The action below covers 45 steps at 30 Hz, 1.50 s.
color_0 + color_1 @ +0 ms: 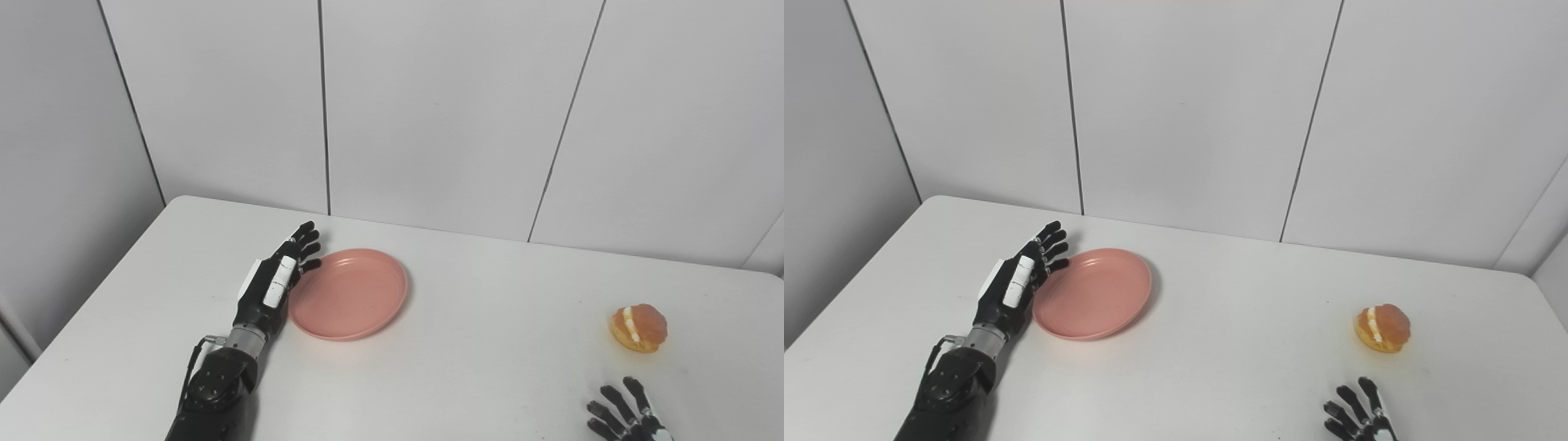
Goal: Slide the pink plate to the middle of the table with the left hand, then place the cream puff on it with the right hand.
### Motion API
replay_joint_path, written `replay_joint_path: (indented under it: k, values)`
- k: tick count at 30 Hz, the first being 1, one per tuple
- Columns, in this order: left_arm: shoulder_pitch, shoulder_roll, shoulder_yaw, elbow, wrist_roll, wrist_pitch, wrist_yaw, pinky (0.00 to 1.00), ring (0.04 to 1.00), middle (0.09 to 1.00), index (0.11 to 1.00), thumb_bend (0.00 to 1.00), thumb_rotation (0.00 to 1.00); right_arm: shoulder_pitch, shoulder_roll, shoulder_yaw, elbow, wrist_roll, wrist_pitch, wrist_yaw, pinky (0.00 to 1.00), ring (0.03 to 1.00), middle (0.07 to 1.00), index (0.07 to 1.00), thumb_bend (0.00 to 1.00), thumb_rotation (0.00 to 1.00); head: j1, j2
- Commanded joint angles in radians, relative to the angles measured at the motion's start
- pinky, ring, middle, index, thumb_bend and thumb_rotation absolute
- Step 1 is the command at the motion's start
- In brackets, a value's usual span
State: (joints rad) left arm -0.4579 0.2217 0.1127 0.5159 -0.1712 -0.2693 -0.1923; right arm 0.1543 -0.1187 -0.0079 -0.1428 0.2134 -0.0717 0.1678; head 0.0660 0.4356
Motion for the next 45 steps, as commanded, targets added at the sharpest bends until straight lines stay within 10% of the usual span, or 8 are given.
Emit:
replay_joint_path:
  k: [1, 26, 45]
  values:
    - [-0.006, -0.022, -0.013, 0.004, -0.006, -0.001, -0.011, 0.82, 0.904, 0.927, 0.872, 0.92, 0.90, 0.024, -0.003, 0.009, -0.007, -0.004, 0.037, 0.008, 0.83, 0.842, 0.902, 0.971, 0.82, 1.00, -0.002, 0.000]
    - [-0.034, -0.145, -0.080, 0.008, 0.002, -0.012, -0.023, 0.83, 0.892, 0.915, 0.863, 0.89, 0.90, 0.033, 0.008, 0.034, -0.024, -0.022, 0.033, -0.010, 0.81, 0.828, 0.884, 0.952, 0.81, 1.00, -0.057, 0.023]
    - [-0.041, -0.181, -0.138, 0.005, 0.002, 0.008, -0.059, 0.84, 0.882, 0.914, 0.865, 0.94, 0.86, 0.023, 0.078, 0.093, -0.084, -0.095, 0.118, -0.086, 0.78, 0.804, 0.865, 0.921, 0.86, 1.00, -0.240, 0.076]
